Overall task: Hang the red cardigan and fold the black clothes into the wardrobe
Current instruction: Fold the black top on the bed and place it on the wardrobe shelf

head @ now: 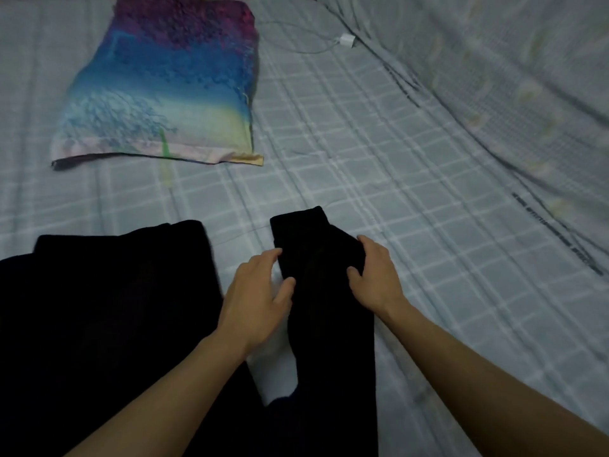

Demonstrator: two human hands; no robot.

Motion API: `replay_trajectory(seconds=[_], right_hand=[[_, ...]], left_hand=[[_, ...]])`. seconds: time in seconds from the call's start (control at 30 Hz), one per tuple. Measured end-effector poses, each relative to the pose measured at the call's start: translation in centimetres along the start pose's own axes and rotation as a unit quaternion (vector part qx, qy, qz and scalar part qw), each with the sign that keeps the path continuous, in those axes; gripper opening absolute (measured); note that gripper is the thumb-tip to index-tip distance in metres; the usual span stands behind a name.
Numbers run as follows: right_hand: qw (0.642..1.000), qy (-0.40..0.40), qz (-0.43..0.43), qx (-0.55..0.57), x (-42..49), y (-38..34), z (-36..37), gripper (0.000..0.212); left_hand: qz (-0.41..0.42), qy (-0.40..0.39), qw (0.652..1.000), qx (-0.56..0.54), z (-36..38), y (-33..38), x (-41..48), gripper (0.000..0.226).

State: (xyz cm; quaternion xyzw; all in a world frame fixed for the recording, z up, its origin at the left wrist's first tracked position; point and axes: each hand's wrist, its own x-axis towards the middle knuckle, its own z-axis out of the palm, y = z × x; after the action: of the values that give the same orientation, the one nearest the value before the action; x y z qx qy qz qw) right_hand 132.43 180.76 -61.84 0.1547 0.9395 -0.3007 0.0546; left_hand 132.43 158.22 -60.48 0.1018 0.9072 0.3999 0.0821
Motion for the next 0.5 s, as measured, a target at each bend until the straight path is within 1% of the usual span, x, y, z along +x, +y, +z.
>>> replay_trajectory(seconds=[0.07,0.1,0.17,0.2,0.27,0.3,0.37,0.43,0.5], right_hand=[[0.998,-0.050,0.028,-0.022,2.1,0.7,0.0,0.078],[0.997,-0.065,0.036,-0.029,2.9,1.0,0.2,0.087],[0.997,-0.059,0.056,-0.002,4.2,1.6,0.7,0.102],[0.996,-0.048,0.073,0.031,4.5,1.8,0.7,0.106],[0.993,-0.016,0.085,0.077,4.8,1.9,0.8,0.104],[0.994,0.007,0.075,0.084,4.8,1.9,0.8,0.099],[0.993,0.050,0.026,0.101,4.6,1.4,0.5,0.086],[0.989,0.077,-0.034,0.124,5.0,-0.1,0.1,0.077],[0.983,0.086,-0.086,0.140,6.4,-1.7,0.0,0.073]], left_hand=[[-0.011,-0.038,0.999,-0.009,1.9,0.8,3.0,0.061],[-0.029,-0.065,0.997,-0.017,2.9,1.3,4.5,0.066],[-0.084,-0.101,0.991,-0.031,4.7,2.2,7.2,0.072],[-0.113,-0.099,0.988,-0.031,5.5,2.4,8.2,0.068],[-0.145,-0.058,0.988,-0.010,6.5,2.4,9.1,0.051],[-0.144,-0.031,0.989,-0.006,6.7,2.3,9.0,0.040],[-0.122,0.024,0.992,-0.036,6.6,2.2,8.2,0.018],[-0.106,0.078,0.987,-0.088,5.7,2.3,8.0,0.009],[-0.117,0.128,0.979,-0.107,4.9,2.1,8.8,0.009]])
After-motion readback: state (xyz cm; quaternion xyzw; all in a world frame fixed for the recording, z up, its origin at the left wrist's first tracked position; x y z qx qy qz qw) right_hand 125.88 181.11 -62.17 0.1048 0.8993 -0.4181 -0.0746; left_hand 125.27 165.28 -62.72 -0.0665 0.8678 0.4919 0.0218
